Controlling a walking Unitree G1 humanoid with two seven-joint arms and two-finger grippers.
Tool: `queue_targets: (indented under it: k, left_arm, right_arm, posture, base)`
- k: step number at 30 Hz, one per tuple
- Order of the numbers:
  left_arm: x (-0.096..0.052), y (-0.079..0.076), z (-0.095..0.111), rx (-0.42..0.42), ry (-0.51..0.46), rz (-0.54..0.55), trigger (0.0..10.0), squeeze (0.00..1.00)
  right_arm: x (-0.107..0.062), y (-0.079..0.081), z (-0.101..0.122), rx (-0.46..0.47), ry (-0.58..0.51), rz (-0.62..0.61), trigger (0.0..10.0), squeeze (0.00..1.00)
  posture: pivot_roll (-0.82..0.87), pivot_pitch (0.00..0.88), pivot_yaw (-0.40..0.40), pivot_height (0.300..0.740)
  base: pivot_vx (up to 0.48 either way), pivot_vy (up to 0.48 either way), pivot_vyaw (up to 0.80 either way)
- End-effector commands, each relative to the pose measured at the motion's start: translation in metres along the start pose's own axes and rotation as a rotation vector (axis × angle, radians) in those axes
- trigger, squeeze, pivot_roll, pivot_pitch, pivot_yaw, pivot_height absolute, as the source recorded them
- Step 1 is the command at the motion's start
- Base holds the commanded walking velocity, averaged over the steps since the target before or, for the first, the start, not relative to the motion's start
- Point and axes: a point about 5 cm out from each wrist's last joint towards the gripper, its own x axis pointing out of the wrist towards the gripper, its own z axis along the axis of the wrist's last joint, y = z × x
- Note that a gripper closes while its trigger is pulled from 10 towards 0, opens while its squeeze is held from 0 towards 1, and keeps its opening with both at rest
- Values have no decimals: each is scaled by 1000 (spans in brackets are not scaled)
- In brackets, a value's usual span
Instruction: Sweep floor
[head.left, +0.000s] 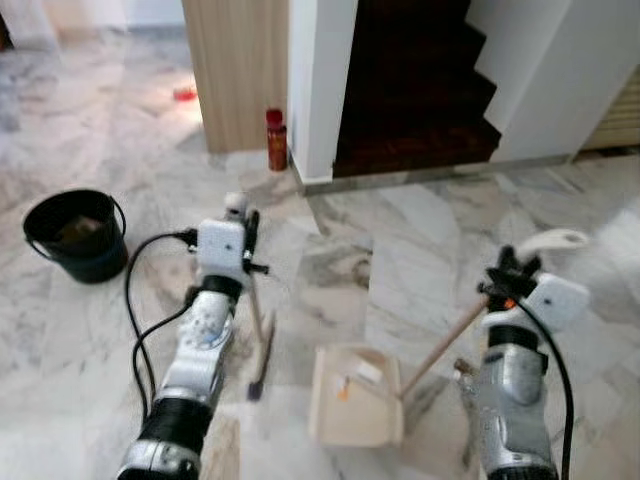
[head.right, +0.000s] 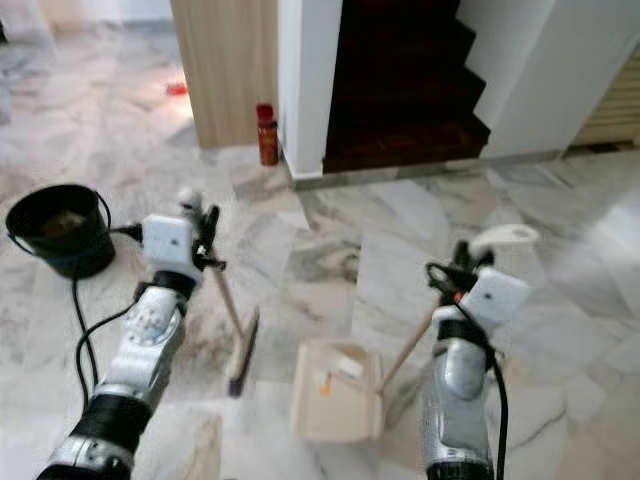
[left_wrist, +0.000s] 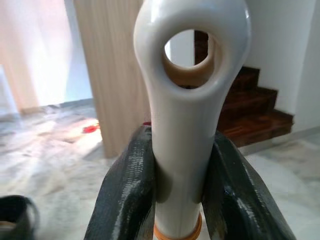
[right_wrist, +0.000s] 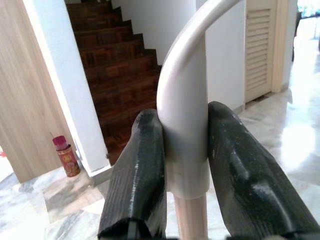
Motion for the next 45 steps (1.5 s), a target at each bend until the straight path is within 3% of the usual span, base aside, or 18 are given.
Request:
queue_targets:
  k: [1,45]
  left_arm:
    - [6,-6,15,-9,-67,-7,10000,0]
    - [7,-2,18,3,-66,2,10000,0]
  right_arm:
    - [5,-1,11,25,-49,-7,10000,0]
    - [3,6,9,47,-27,26,10000,0]
  posture:
    - [50,74,-50,740]
    - [56,99,-45,740]
  base:
    - [0,420,0]
    - [0,421,0]
